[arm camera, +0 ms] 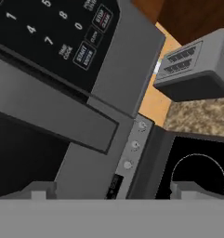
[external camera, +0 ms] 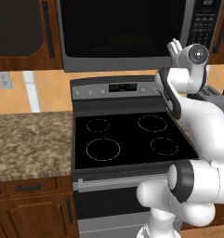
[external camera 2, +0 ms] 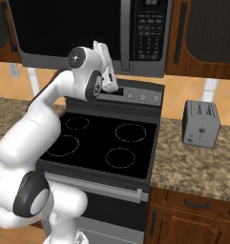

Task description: Pick the sweet potato from the sink and place it in the bowl. Then pick the bowl and place it in the microwave. Then close the microwave door and press the start button.

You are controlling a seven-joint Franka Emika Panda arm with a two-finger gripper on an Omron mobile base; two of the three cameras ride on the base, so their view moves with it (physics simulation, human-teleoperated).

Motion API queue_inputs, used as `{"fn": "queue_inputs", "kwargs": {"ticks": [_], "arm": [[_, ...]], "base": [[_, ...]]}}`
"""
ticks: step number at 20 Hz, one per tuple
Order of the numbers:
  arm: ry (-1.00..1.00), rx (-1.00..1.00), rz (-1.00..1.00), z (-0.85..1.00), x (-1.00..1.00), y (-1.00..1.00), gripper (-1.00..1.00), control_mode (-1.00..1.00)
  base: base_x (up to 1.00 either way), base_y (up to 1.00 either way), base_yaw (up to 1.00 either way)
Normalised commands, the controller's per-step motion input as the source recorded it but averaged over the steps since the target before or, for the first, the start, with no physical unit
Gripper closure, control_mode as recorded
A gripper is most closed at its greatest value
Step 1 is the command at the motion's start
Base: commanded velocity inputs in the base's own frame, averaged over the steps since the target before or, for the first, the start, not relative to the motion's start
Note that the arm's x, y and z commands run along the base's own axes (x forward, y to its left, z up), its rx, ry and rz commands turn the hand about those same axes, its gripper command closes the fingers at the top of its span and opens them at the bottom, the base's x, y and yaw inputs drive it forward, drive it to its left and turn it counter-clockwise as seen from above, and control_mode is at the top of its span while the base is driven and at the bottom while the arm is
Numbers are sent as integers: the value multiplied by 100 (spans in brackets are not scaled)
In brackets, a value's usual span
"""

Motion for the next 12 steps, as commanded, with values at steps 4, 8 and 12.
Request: {"fn": "queue_inputs", "kwargs": {"ticks": [4,8,12], "arm": [[-20,24,14,20,-83,-19,-100,-100],[-23,24,17,30,-41,-73,-100,-100],[-27,9,12,38,-11,-84,-100,-100]], "base": [[0,0,0],[0,0,0],[0,0,0]]}}
